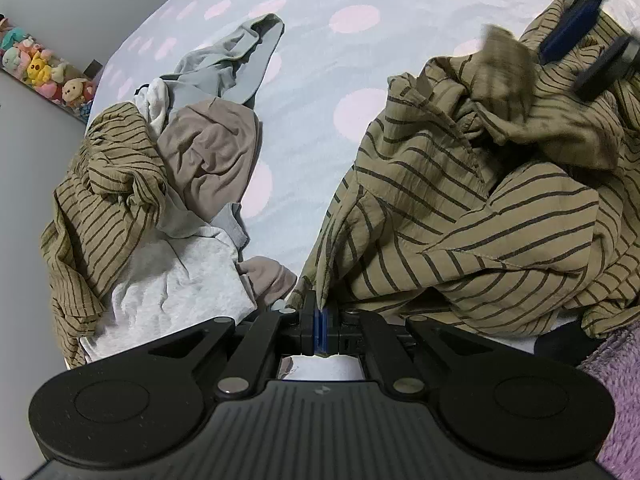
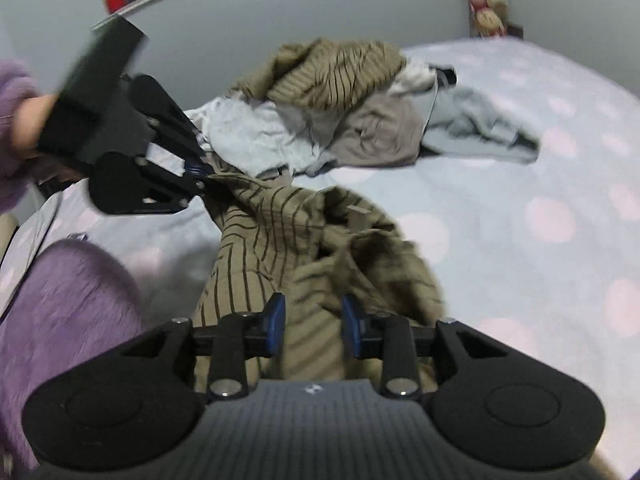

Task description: Fold clothes

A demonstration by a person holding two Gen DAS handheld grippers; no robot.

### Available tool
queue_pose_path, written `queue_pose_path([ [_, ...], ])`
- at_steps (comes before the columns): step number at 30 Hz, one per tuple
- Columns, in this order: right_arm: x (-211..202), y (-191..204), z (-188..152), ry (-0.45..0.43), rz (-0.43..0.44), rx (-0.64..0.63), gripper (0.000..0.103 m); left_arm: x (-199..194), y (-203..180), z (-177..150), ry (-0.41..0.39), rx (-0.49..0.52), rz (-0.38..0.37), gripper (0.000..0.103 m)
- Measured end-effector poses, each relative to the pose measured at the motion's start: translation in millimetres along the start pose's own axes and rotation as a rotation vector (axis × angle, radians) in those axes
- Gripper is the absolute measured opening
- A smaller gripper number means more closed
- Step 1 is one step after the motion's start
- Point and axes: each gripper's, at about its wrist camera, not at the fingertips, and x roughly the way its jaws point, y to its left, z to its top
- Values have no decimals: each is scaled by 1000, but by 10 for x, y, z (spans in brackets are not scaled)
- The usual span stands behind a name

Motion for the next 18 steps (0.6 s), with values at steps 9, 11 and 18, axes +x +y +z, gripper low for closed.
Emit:
queue_pose_path([
  [9, -335, -600, -118, 131, -83, -201, 35, 96, 5, 10, 20, 11, -9, 0],
  [11, -263, -684, -77, 159, -76, -247, 35, 112, 15, 15, 24, 9, -11, 0],
  [18, 234, -859, 112, 280, 91, -290, 34, 191, 38, 37, 35, 3, -26, 0],
])
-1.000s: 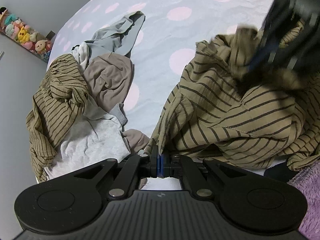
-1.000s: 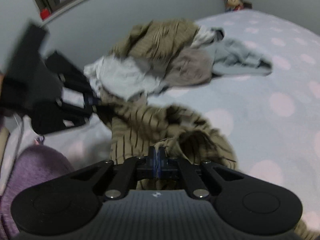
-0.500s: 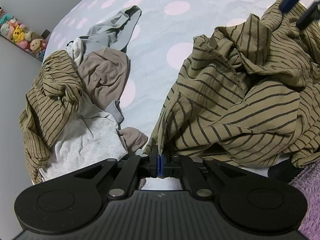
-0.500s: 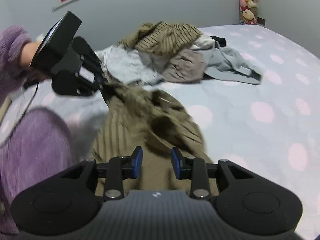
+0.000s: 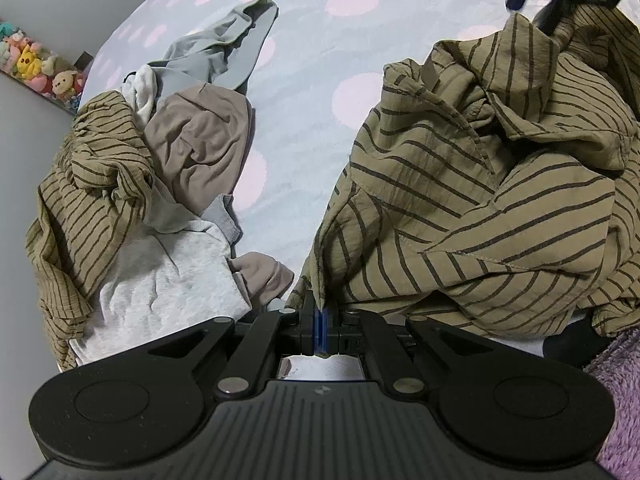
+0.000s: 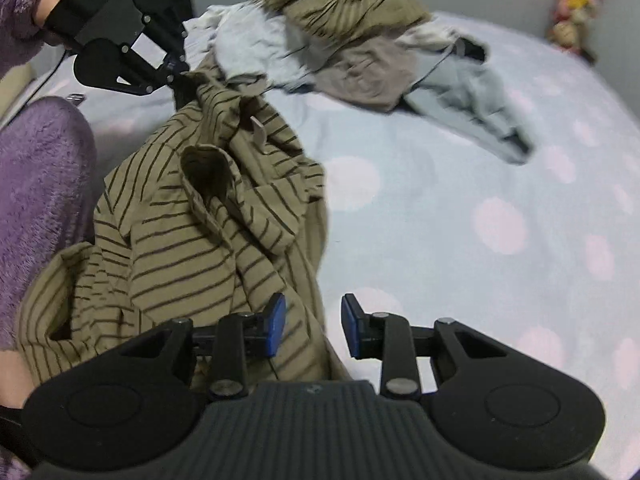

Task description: Fold clothes

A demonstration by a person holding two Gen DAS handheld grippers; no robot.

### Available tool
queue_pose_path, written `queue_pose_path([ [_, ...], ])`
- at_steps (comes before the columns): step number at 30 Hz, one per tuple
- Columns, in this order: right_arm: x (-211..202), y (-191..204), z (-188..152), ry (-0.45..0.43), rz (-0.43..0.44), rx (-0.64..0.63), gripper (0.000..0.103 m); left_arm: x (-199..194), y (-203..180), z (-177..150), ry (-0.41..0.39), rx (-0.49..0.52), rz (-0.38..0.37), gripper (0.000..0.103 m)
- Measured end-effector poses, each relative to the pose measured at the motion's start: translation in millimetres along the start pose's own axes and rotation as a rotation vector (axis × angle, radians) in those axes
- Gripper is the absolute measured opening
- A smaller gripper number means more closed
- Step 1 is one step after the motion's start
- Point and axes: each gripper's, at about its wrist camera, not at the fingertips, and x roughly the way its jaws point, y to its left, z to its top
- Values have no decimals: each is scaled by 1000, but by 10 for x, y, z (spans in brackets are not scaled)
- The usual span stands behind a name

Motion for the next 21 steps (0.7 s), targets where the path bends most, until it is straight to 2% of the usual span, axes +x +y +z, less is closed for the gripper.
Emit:
queue_pose_path([
  [7, 252, -42, -52, 64, 119, 31, 31, 116, 19, -6, -3, -5, -33, 0],
  [9, 268, -39, -101, 67, 136, 52, 16, 152, 23, -9, -4, -9, -40, 0],
  [13, 198, -1, -165, 56, 142, 79, 9, 193, 40, -13, -7, -14, -49, 0],
  [14, 167, 12, -173, 51, 135, 82, 3, 197, 52, -17, -8, -13, -49, 0],
  [18, 16, 81, -205, 31, 81, 88, 2, 154, 83, -17, -13, -40, -44, 0],
  [21, -171, 149, -225, 11, -19, 84, 1, 43, 133, -22, -29, -81, -33, 0],
])
